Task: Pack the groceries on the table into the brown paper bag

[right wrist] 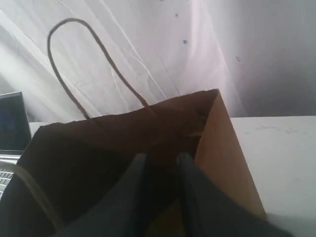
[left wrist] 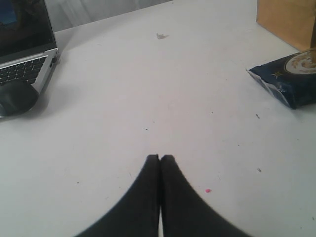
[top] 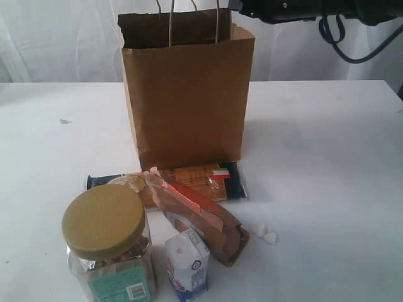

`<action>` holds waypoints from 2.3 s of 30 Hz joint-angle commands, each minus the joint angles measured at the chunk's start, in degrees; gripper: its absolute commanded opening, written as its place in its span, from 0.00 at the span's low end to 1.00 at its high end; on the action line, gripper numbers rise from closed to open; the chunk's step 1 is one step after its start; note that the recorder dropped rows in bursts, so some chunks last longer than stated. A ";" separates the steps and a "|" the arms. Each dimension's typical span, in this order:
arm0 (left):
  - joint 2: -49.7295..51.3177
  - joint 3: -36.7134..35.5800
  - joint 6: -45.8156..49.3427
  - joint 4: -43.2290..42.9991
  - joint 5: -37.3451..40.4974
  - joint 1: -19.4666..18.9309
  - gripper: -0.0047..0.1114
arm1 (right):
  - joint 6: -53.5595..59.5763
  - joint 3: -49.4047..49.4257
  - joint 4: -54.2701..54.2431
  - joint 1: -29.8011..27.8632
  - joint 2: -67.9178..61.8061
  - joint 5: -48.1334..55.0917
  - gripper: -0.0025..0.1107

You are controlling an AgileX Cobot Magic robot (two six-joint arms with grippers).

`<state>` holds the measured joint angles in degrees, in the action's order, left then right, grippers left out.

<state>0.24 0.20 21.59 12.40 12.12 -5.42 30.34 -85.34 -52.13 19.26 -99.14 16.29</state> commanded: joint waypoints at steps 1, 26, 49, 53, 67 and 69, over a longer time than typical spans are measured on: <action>-0.24 -0.20 -0.11 0.15 -0.14 -0.12 0.04 | 0.95 -0.25 0.51 -0.34 0.47 0.68 0.19; -0.24 -0.20 -0.11 0.15 -0.14 -0.12 0.04 | -15.64 13.40 44.61 -0.44 25.95 38.85 0.02; -0.24 -0.20 -0.11 0.15 -0.14 -0.12 0.04 | -9.09 29.48 43.39 7.76 3.96 23.14 0.16; -0.24 -0.20 -0.11 0.15 -0.14 -0.12 0.04 | -0.88 29.36 39.57 9.90 0.93 22.78 0.17; -0.24 -0.20 -0.11 0.15 -0.14 -0.12 0.04 | 0.42 29.36 39.99 11.00 -1.62 16.67 0.39; -0.24 -0.20 -0.11 0.15 -0.14 -0.12 0.04 | 0.42 29.36 40.12 11.00 -1.69 16.67 0.39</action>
<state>0.24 0.20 21.59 12.40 12.12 -5.42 30.12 -55.56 -12.64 30.20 -100.74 33.73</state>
